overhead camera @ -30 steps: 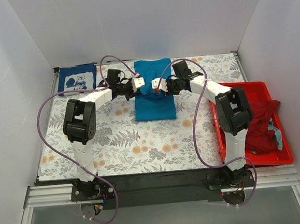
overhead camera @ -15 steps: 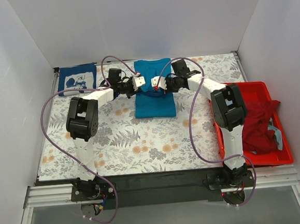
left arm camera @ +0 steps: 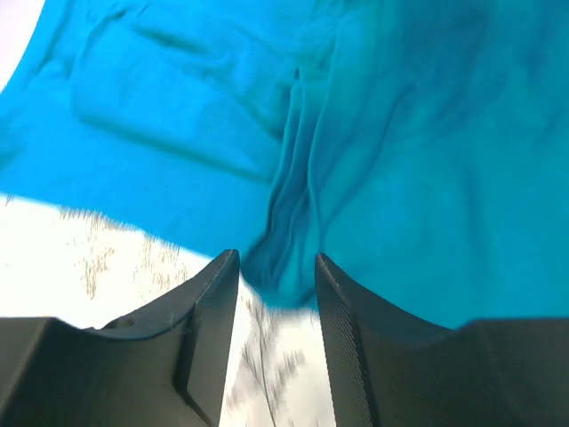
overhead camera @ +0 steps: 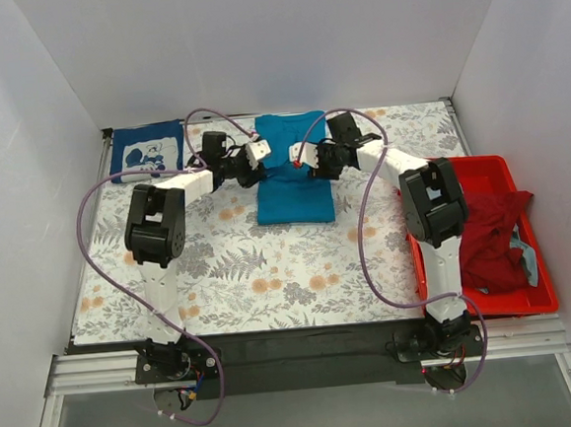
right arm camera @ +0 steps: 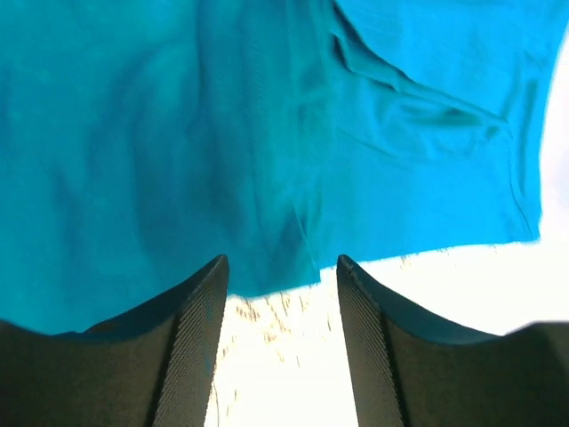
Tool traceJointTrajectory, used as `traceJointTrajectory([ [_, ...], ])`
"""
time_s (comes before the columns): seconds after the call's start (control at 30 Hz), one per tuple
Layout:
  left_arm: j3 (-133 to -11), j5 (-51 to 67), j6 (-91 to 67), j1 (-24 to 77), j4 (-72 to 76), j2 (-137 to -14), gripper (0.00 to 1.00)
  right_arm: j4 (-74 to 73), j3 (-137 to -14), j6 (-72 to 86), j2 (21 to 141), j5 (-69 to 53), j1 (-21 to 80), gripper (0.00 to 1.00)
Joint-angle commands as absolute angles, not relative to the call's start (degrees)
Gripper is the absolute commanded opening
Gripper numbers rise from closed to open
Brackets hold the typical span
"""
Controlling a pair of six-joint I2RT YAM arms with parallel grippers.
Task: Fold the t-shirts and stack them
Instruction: Fold the tshirt
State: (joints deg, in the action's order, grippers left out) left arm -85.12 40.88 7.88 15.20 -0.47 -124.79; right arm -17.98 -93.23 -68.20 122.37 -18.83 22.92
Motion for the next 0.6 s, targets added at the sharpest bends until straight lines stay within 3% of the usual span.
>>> traceJointTrajectory([
  [0.0,-81.23,42.1,3.25,13.1,0.27,-112.54,0.39,-19.85,-94.4,-64.96,113.57,-19.67,21.89,0.59],
  [0.27,-66.8,46.58,5.01,13.97,-6.14,-100.55,0.43,-26.98,-79.21,-62.14,99.77,-27.07,25.57,0.49],
  [0.57,-61.0,44.74,10.1,18.54,-8.08,-101.25,0.44,-25.32,-70.93,-61.0,101.67,-24.79,30.23,0.45],
])
